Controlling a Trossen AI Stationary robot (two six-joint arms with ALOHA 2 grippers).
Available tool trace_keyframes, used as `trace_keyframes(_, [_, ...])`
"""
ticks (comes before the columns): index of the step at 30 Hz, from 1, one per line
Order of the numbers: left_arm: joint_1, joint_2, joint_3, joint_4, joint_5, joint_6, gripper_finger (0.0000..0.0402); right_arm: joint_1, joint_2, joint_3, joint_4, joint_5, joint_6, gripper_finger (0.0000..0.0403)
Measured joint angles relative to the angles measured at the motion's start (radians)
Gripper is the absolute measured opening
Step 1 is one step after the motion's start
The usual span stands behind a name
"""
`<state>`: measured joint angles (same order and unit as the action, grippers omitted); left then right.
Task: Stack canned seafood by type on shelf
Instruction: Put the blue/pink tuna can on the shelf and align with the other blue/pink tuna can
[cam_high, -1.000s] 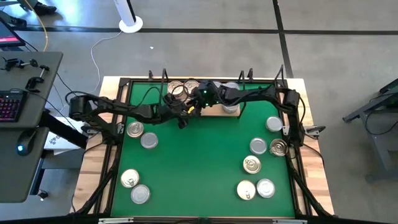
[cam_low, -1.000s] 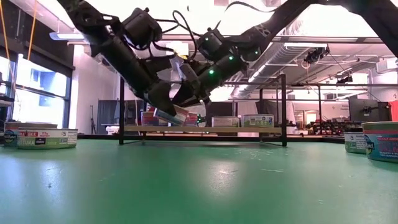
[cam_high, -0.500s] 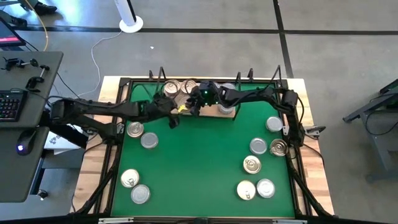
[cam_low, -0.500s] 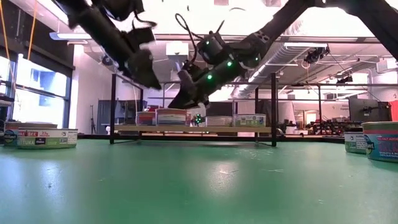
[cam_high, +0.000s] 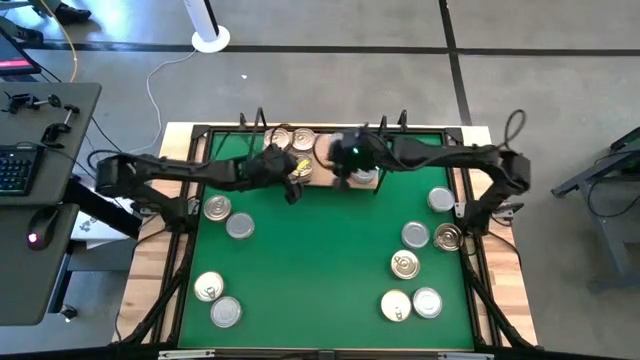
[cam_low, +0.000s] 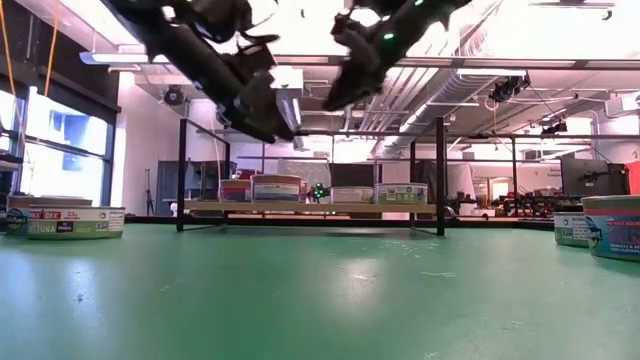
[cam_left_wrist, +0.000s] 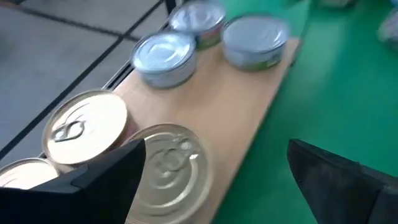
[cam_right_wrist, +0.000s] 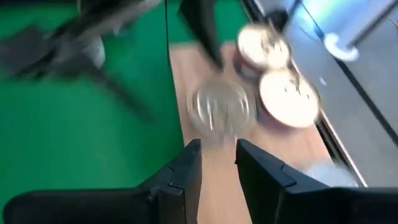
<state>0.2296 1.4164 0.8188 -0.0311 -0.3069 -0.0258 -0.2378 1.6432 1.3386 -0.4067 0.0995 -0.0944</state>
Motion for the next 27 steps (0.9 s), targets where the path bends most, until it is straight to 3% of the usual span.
trace_keyframes(4, [0.057, 0.082, 0.101, -0.131, 0.001, 0.027, 0.0363, 0.065, -0.111, -0.073, -0.143, 0.08, 0.051, 0.0096])
trace_keyframes(12, [0.162, 0.143, 0.181, -0.295, 0.012, 0.037, 0.0318, 0.185, -0.295, -0.305, -0.121, 0.187, 0.197, 0.0096])
trace_keyframes(19, [0.219, 0.143, 0.182, -0.309, 0.099, 0.037, 0.024, 0.24, -0.365, -0.443, -0.023, 0.233, 0.265, 0.0096])
trace_keyframes(27, [0.249, 0.15, 0.182, -0.322, 0.149, 0.038, 0.0142, 0.265, -0.362, -0.467, 0.001, 0.234, 0.278, 0.0096])
